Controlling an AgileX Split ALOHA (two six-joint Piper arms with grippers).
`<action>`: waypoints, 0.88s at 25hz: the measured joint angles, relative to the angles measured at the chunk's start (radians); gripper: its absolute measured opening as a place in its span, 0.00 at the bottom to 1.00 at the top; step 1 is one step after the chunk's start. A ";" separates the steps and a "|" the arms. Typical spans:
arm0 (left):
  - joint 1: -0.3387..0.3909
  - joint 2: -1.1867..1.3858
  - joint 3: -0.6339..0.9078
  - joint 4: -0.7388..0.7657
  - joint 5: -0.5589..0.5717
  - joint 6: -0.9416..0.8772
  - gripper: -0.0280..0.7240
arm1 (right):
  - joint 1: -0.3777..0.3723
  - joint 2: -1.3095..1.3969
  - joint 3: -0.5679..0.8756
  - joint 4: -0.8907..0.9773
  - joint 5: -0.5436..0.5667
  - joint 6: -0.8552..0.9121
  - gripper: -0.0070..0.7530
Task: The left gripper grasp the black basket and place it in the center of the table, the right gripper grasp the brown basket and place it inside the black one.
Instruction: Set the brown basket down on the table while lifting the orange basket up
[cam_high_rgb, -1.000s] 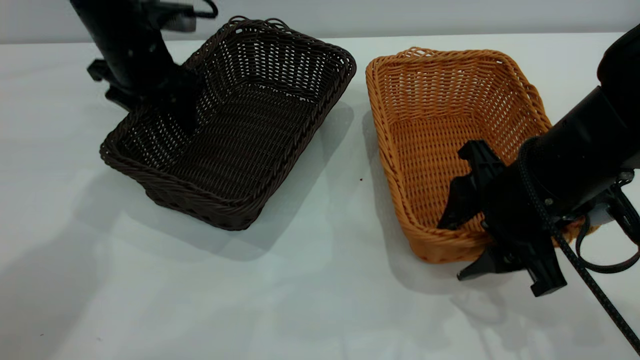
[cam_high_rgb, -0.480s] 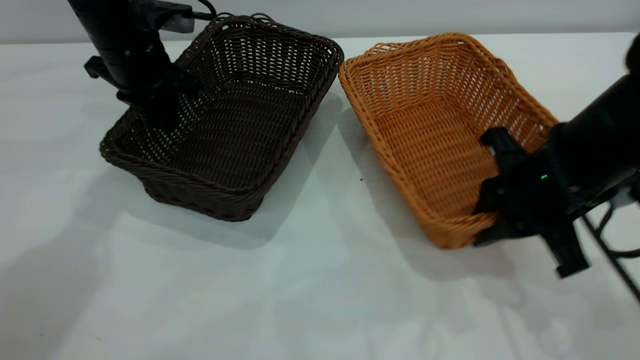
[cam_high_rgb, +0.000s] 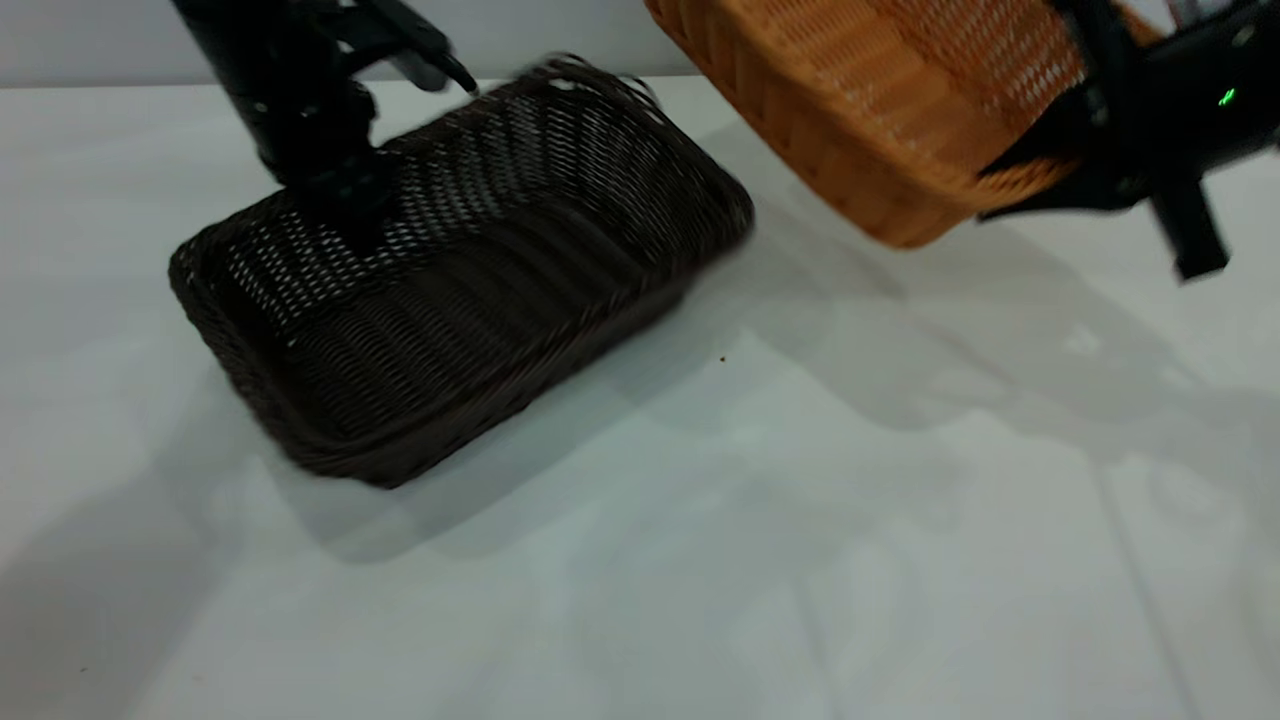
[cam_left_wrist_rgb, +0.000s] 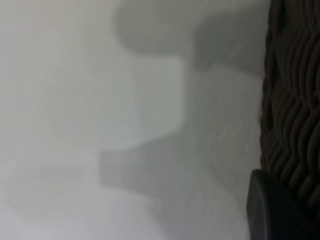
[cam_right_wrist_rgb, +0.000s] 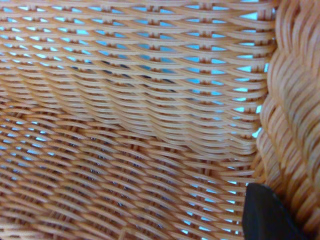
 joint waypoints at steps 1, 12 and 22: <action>-0.012 0.000 0.000 -0.001 -0.014 0.079 0.14 | -0.013 0.000 -0.034 -0.058 0.033 0.035 0.10; -0.180 -0.002 0.000 -0.049 -0.116 0.584 0.14 | -0.043 0.001 -0.406 -0.334 0.333 0.155 0.10; -0.193 -0.003 0.000 -0.111 -0.101 0.603 0.18 | -0.047 0.001 -0.476 -0.378 0.385 0.178 0.10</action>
